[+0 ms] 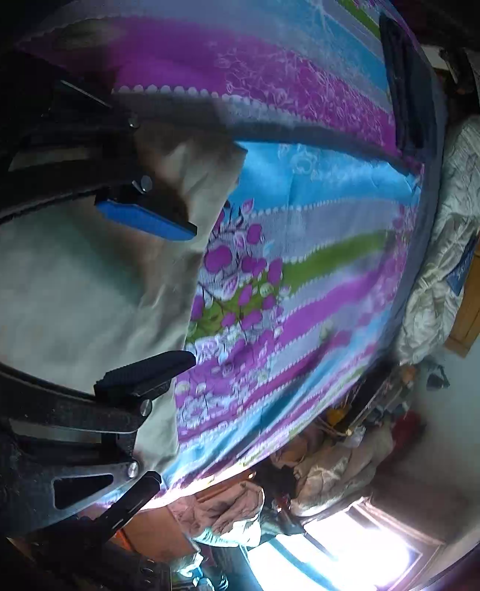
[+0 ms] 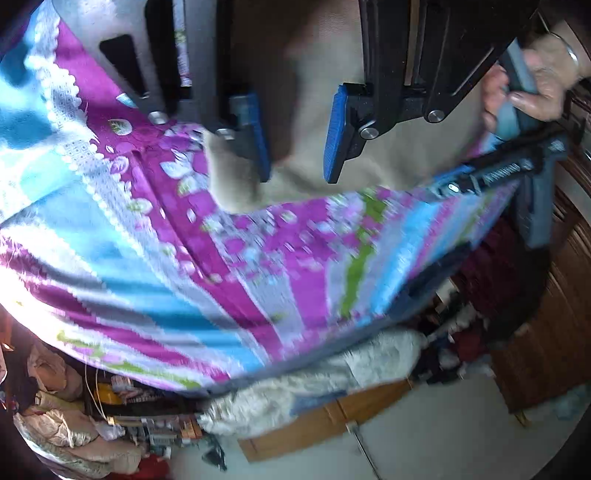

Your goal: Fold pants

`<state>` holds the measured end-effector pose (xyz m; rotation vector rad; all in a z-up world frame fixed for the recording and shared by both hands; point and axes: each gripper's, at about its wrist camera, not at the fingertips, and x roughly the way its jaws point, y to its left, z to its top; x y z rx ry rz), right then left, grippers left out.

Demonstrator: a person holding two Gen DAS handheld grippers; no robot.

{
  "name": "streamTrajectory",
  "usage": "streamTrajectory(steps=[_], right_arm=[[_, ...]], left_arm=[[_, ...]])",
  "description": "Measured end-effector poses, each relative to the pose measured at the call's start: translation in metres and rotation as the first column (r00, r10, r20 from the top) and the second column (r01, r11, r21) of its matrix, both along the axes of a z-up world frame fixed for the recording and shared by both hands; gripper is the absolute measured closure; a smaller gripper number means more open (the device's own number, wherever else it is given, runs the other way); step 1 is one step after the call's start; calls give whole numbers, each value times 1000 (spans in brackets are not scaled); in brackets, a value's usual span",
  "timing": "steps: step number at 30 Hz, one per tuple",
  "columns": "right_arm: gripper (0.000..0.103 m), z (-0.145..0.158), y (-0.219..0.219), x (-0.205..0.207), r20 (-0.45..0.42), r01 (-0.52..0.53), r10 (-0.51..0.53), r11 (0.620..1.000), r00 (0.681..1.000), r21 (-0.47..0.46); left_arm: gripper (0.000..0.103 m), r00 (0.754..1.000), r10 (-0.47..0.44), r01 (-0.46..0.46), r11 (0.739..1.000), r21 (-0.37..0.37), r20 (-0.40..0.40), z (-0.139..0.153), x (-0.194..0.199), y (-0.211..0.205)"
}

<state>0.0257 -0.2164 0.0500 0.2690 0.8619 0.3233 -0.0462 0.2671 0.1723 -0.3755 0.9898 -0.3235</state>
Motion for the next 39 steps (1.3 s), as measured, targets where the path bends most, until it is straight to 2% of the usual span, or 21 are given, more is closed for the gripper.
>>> streamTrajectory(steps=[1,2,4,6,8,11,13,15,18,20,21,22,24,25,26,27,29,33,35,37,39], right_arm=[[103,-9,-17,5,-25,42,-40,994,999,102],[103,-18,-37,4,-37,87,-82,982,996,168],[103,-29,-59,-4,-81,186,-175,968,981,171],[86,-34,-73,-4,-133,252,-232,955,964,159],[84,-20,-81,-14,-78,281,-277,959,958,44],[81,17,-91,-60,54,244,-245,970,968,21],[81,40,-95,-101,94,185,-190,981,977,54],[80,58,-86,-141,132,93,-103,992,986,80],[77,63,-57,-180,172,-61,54,997,984,39],[77,46,-44,-188,146,-128,123,991,982,29],[77,34,-42,-188,111,-127,125,992,986,18],[77,16,-42,-184,44,-117,117,993,992,7],[98,-8,-53,-177,-34,-92,94,994,995,51],[102,-8,-61,-175,-40,-74,78,993,996,91],[102,-6,-65,-173,-53,-64,68,995,996,81],[102,-2,-65,-173,-49,-57,59,998,997,29],[87,12,-66,-177,-36,-58,58,998,998,-3],[81,26,-54,-182,42,-148,148,989,988,0],[81,3,-41,-170,-53,-196,194,980,980,-36],[86,-1,-43,-170,-41,-199,198,980,979,-28],[86,2,-53,-168,-74,-184,183,983,980,-5]], left_arm=[[49,999,15,-14,1000,24,-46,-19,8,3],[53,999,25,-25,1000,-1,-46,-28,11,8],[67,997,76,-77,996,-50,-22,-33,14,18],[75,995,99,-101,993,-61,-31,-36,17,23],[78,996,76,-78,996,-48,-51,-31,23,25],[75,1000,-8,9,999,-32,10,4,4,27],[53,989,-104,110,992,-56,104,37,-37,32],[40,962,-208,221,974,-53,178,61,-89,36],[40,907,-367,387,920,-63,207,67,-161,36],[53,873,-457,470,882,-42,173,53,-200,31],[74,862,-488,497,867,-33,135,40,-214,28],[83,859,-504,509,860,-45,87,25,-222,30],[84,856,-515,517,855,-47,38,-5,-225,35],[101,853,-522,522,853,-6,19,-22,-225,35],[101,848,-530,530,848,10,7,-35,-222,37],[101,844,-536,536,842,-65,9,-41,-217,45],[101,847,-530,520,841,-148,-34,-41,-206,52],[101,812,-584,582,811,-66,-5,-28,-209,50],[101,811,-584,576,809,-118,-44,-44,-206,58],[101,814,-572,547,813,-200,-99,-58,-202,70],[101,804,-578,550,812,-198,-137,-63,-203,77]])
